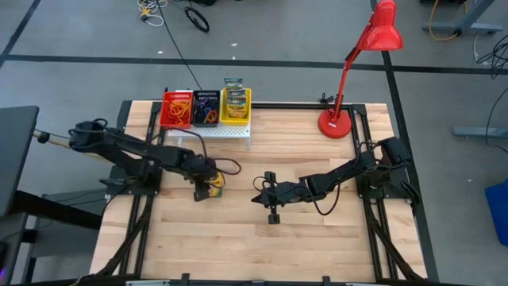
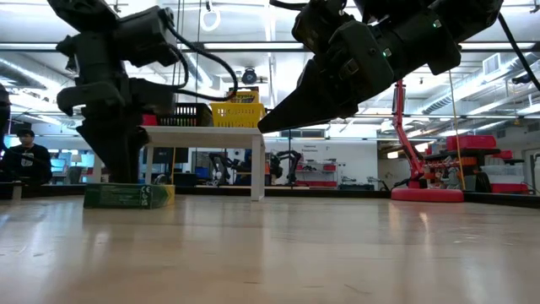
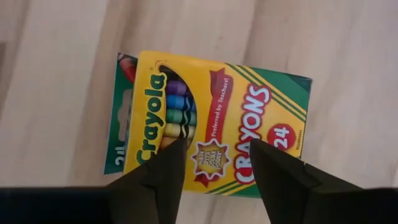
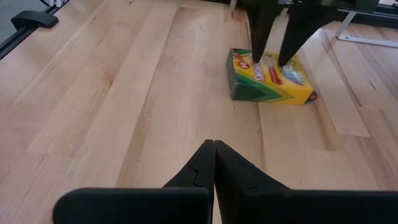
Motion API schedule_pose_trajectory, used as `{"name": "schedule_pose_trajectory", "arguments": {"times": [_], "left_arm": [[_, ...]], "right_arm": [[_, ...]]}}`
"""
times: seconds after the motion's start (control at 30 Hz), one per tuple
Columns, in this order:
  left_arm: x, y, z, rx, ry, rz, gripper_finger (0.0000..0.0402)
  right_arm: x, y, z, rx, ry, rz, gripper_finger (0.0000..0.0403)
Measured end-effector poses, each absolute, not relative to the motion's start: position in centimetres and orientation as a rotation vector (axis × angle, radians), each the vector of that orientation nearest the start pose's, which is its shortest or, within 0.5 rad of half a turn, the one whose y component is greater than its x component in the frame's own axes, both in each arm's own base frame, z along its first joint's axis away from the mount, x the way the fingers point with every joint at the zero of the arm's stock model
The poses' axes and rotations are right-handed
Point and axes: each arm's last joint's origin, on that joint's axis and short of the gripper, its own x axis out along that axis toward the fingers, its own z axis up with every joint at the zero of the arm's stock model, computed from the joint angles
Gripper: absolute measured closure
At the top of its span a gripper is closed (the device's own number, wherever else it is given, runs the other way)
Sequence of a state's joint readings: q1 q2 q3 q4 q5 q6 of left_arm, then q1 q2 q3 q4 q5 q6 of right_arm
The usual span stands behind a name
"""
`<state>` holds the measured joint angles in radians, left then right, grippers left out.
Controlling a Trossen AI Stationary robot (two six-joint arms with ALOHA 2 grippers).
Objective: Pick & Place Office Desk Supplies
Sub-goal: Put the crayon box into the yellow bin on the shelf
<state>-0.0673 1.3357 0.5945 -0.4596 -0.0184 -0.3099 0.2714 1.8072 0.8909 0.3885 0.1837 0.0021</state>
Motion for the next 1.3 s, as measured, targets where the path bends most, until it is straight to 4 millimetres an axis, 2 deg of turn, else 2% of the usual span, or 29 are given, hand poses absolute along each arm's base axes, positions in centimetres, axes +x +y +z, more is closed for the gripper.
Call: {"name": "schedule_pose_trajectory", "arguments": {"times": [0.1,0.17,0.37,0.47,0.6,0.7,0.83,1.0,1.17,1.3], "left_arm": [[21.8,-2.1,14.5,-0.203,1.21,0.118,0.0222],[22.1,-2.6,14.9,-0.202,1.202,0.085,0.0226],[24.2,-4.7,18.5,-0.241,1.11,-0.037,0.0228],[24.4,-4.8,19.2,-0.256,1.126,-0.017,0.0222],[24.7,-4.0,19.5,-0.314,1.13,-0.083,0.0212],[24.8,-2.9,19.5,-0.286,1.123,-0.082,0.0211],[24.4,-1.1,19.4,-0.266,1.161,-0.058,0.0211],[23.6,-0.1,19.3,-0.175,1.22,0.018,0.0209],[24.4,1.0,18.6,-0.237,1.211,0.019,0.0209],[24.8,1.2,17.2,-0.237,1.271,-0.005,0.0209]], "right_arm": [[35.0,9.2,15.4,-0.117,0.515,0.085,0.0397],[35.0,9.2,15.4,-0.117,0.515,0.085,0.0397],[35.0,9.2,15.4,-0.118,0.517,0.085,0.0397],[35.0,9.2,15.3,-0.118,0.519,0.086,0.0397],[35.0,9.2,15.3,-0.117,0.52,0.091,0.0397],[35.0,9.2,15.3,-0.117,0.52,0.094,0.0397],[35.0,9.2,15.3,-0.115,0.521,0.093,0.0397],[35.0,9.2,15.3,-0.115,0.521,0.093,0.0397],[35.0,9.2,15.3,-0.115,0.521,0.093,0.0397],[34.9,9.2,15.3,-0.117,0.528,0.093,0.0397]]}}
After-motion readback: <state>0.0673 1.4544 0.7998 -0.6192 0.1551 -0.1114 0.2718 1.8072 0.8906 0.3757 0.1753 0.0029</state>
